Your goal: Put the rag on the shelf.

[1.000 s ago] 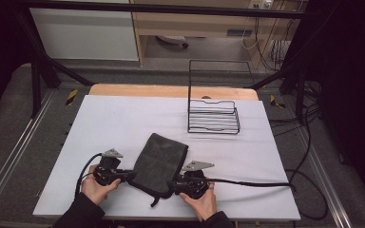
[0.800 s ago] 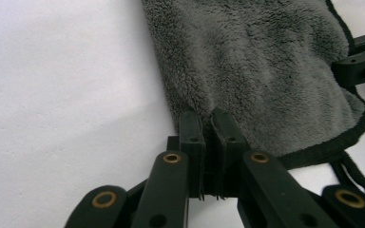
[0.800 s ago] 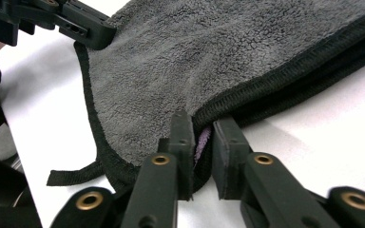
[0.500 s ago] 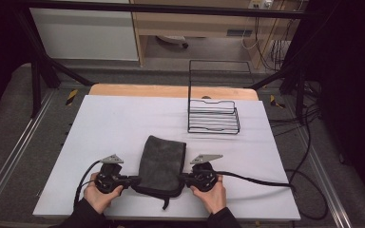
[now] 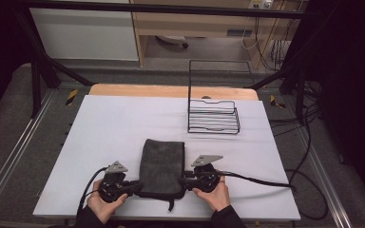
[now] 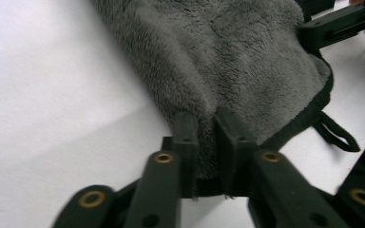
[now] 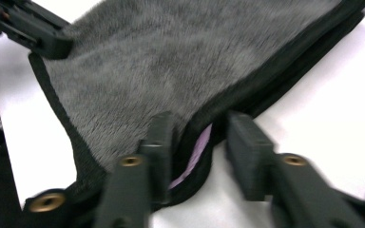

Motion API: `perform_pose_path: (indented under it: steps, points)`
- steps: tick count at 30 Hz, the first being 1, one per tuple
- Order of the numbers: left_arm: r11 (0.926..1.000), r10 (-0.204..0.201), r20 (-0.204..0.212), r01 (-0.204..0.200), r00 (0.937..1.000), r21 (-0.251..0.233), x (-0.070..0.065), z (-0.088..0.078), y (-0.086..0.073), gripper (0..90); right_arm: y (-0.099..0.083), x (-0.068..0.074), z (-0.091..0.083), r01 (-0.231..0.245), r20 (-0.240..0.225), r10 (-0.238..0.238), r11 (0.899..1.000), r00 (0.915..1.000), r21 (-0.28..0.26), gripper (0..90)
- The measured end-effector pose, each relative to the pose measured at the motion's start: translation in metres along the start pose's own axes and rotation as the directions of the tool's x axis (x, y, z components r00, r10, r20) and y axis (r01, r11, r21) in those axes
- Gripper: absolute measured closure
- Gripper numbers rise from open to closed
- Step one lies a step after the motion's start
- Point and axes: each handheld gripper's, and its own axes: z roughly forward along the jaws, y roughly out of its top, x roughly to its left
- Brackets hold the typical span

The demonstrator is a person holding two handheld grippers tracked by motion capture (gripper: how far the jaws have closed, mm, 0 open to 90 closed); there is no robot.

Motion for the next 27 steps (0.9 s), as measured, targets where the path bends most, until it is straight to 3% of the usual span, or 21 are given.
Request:
perform_pose_path:
  steps: [1,5,7,8,10,11,15,18,22,27]
  points:
    - [0.9998,0.018,-0.004,-0.018,0.9998,-0.003,0.001,-0.001,0.001,65.6,0.002,-0.003,-0.004,0.001,0.007,-0.001,1.0,1.0,-0.021,41.5]
    - [0.998,0.056,-0.027,-0.056,0.9981,-0.028,0.01,-0.008,0.008,55.5,0.003,-0.009,-0.011,0.0,0.02,0.001,0.999,0.9998,-0.055,33.3]
    - [0.997,0.064,-0.03,-0.065,0.9975,-0.042,0.017,-0.01,0.013,46.1,0.005,-0.015,-0.018,-0.002,0.031,0.004,0.997,0.9995,-0.077,22.0]
    - [0.9963,0.071,-0.036,-0.073,0.9968,-0.046,0.021,-0.011,0.016,46.1,0.005,-0.015,-0.018,-0.002,0.031,0.004,0.997,0.9995,-0.077,22.0]
    - [0.9951,0.087,-0.049,-0.089,0.995,-0.044,0.026,-0.012,0.022,36.8,0.005,-0.022,-0.023,-0.004,0.033,0.007,0.996,0.9994,-0.093,14.2]
    - [0.9951,0.088,-0.05,-0.09,0.9949,-0.042,0.028,-0.012,0.024,36.8,0.005,-0.022,-0.023,-0.004,0.033,0.007,0.996,0.9994,-0.093,14.2]
    - [0.9961,0.084,-0.031,-0.085,0.996,-0.023,0.036,-0.007,0.034,22.0,0.002,-0.03,-0.026,-0.013,0.039,0.017,0.996,0.9991,-0.094,9.3]
    - [0.9957,0.088,-0.043,-0.089,0.9952,-0.026,0.041,-0.003,0.042,14.4,-0.002,-0.034,-0.026,-0.03,0.046,0.035,0.995,0.9983,-0.091,6.8]
    - [0.9935,0.103,-0.07,-0.106,0.9922,-0.042,0.041,0.0,0.053,8.4,-0.004,-0.035,-0.026,-0.028,0.067,0.032,0.997,0.9972,-0.066,4.3]
    - [0.9904,0.116,-0.102,-0.123,0.988,-0.064,0.043,0.004,0.068,8.1,-0.006,-0.034,-0.025,-0.025,0.076,0.029,0.998,0.9967,-0.055,3.4]
